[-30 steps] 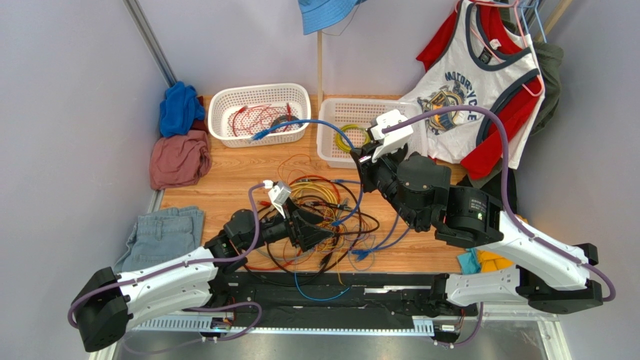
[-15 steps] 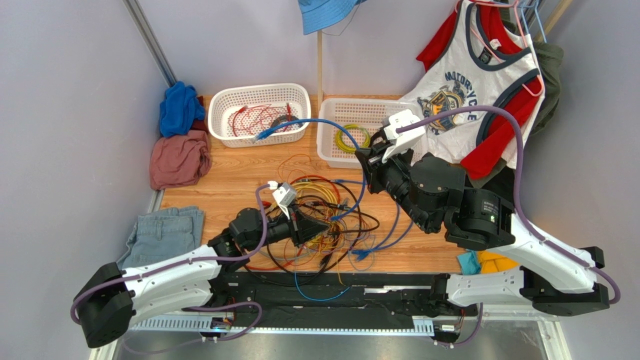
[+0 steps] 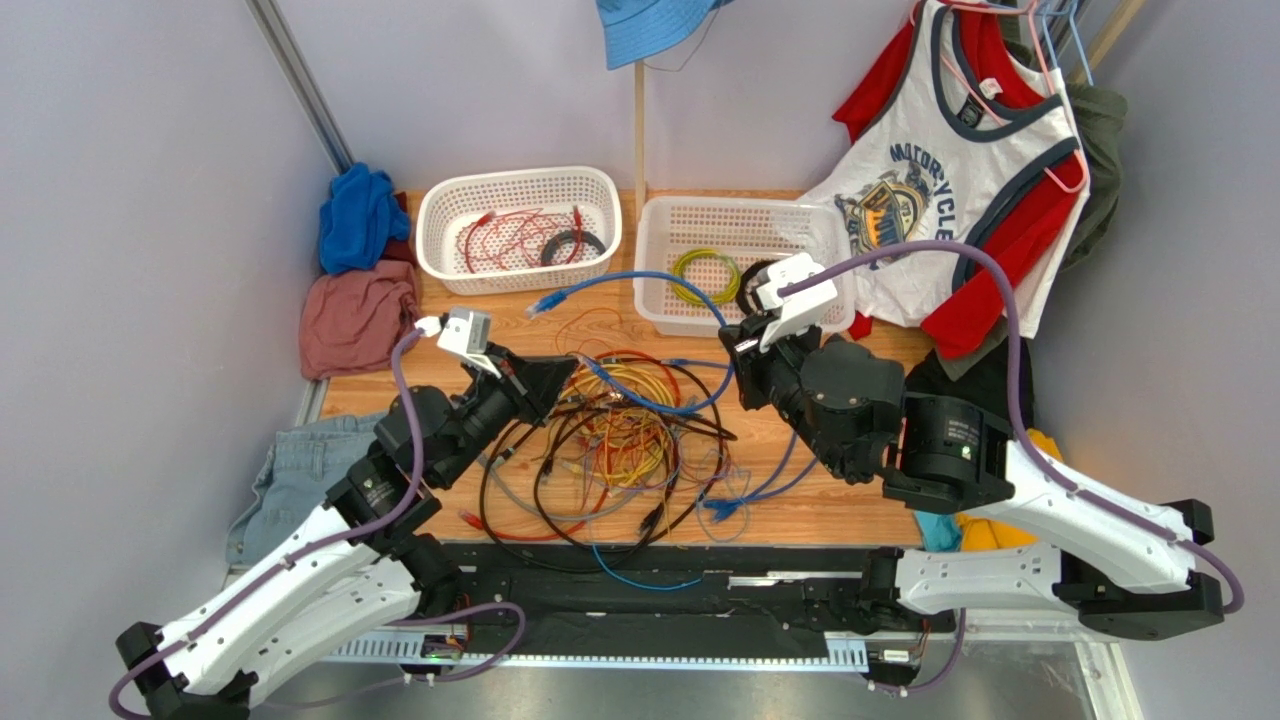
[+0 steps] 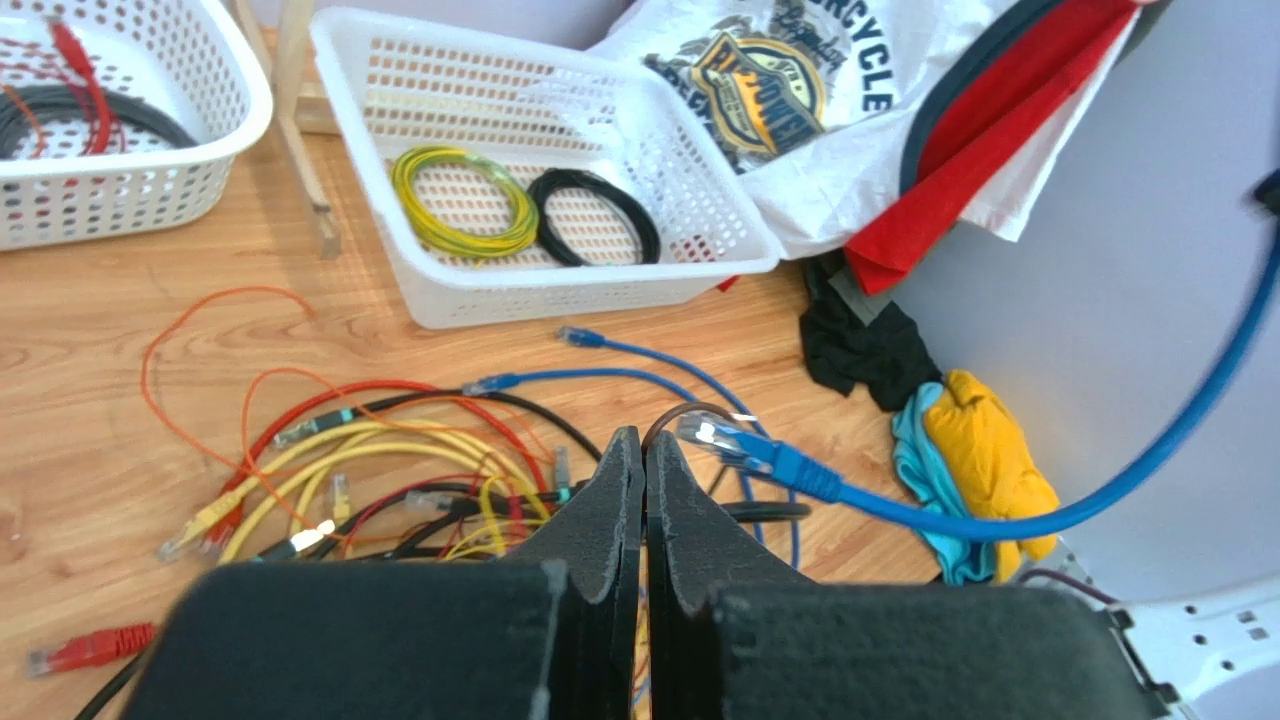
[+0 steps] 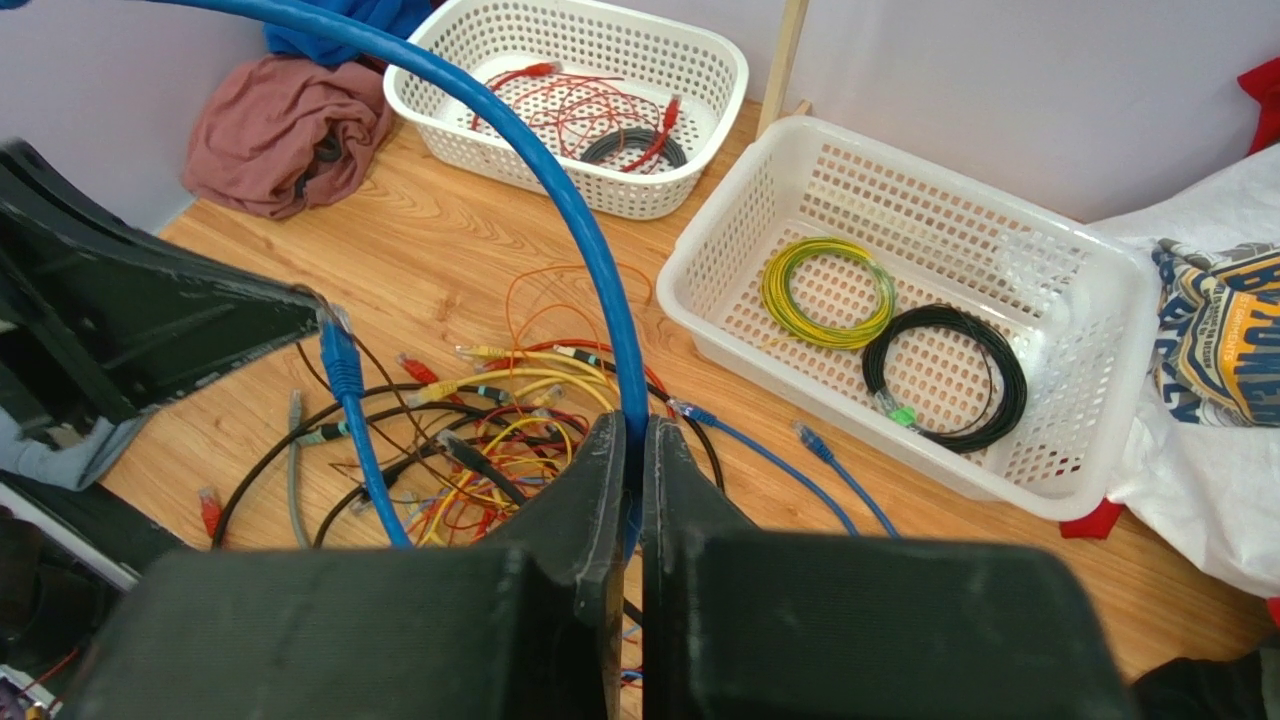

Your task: Untangle the cables

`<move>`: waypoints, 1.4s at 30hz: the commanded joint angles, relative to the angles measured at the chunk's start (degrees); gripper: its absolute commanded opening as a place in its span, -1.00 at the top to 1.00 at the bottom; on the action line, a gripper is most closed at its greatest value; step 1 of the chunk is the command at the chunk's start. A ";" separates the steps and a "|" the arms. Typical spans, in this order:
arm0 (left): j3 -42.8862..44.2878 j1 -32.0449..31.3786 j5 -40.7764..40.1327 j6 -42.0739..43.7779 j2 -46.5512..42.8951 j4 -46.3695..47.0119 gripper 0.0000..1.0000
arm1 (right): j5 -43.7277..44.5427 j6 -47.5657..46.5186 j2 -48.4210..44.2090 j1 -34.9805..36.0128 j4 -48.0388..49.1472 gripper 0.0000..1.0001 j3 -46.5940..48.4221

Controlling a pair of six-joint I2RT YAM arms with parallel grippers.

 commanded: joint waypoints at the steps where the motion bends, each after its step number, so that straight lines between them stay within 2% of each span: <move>1: 5.79 0.30 3.20 1.91 2.75 -2.68 1.00 | -0.72 1.96 0.08 -0.24 2.14 1.00 -3.01; 8: 6.33 0.21 15.75 -0.55 5.13 0.32 1.00 | -4.15 3.72 0.61 -1.55 9.78 1.00 -8.11; 11: 6.15 0.21 18.67 -0.91 6.01 1.81 1.00 | -4.50 3.63 0.43 -2.17 12.94 1.00 -8.72; 13: 5.89 0.12 17.54 -0.99 6.19 0.85 1.00 | -4.50 3.37 -0.10 -2.26 14.35 1.00 -8.64; 20: 2.11 0.21 -0.37 -3.44 7.24 -7.33 1.00 | -1.43 -1.54 -1.41 -2.61 13.74 1.00 -3.99; 22: -0.42 0.21 -2.76 -5.12 8.29 -8.29 1.00 | 0.76 -1.82 -1.24 -3.66 12.35 1.00 -3.11; 25: -4.64 0.30 -6.53 -10.02 9.70 -9.52 1.00 | -1.06 1.33 -0.19 -10.32 10.32 1.00 -2.22; 26: -5.62 0.30 -7.07 -11.00 10.05 -9.96 1.00 | -5.77 3.43 -0.01 -16.61 9.36 1.00 -2.74; 28: -8.51 0.39 -7.16 -13.11 10.84 -9.79 1.00 | -12.98 9.06 0.78 -23.32 10.13 1.00 -4.15; 29: -9.40 0.47 -7.16 -13.64 10.93 -9.70 1.00 | -14.68 10.39 1.04 -28.92 11.27 1.00 -5.03; 31: -11.68 0.56 -6.64 -14.70 10.59 -9.00 1.00 | -20.72 15.81 1.75 -34.23 15.91 1.00 -8.19; 32: -12.30 0.56 -6.55 -14.97 10.32 -8.91 1.00 | -23.11 17.85 2.27 -39.30 17.77 1.00 -9.33; 35: -14.15 0.56 -6.28 -15.67 8.74 -8.91 1.00 | -27.96 25.93 4.46 -46.35 24.36 1.00 -12.06; 38: -15.29 0.56 -6.28 -16.02 6.98 -9.35 1.00 | -27.71 29.11 7.71 -49.10 30.43 1.00 -13.12; 42: -16.52 0.56 -6.20 -16.46 4.53 -9.62 1.00 | -23.93 27.55 12.81 -49.72 35.09 1.00 -12.24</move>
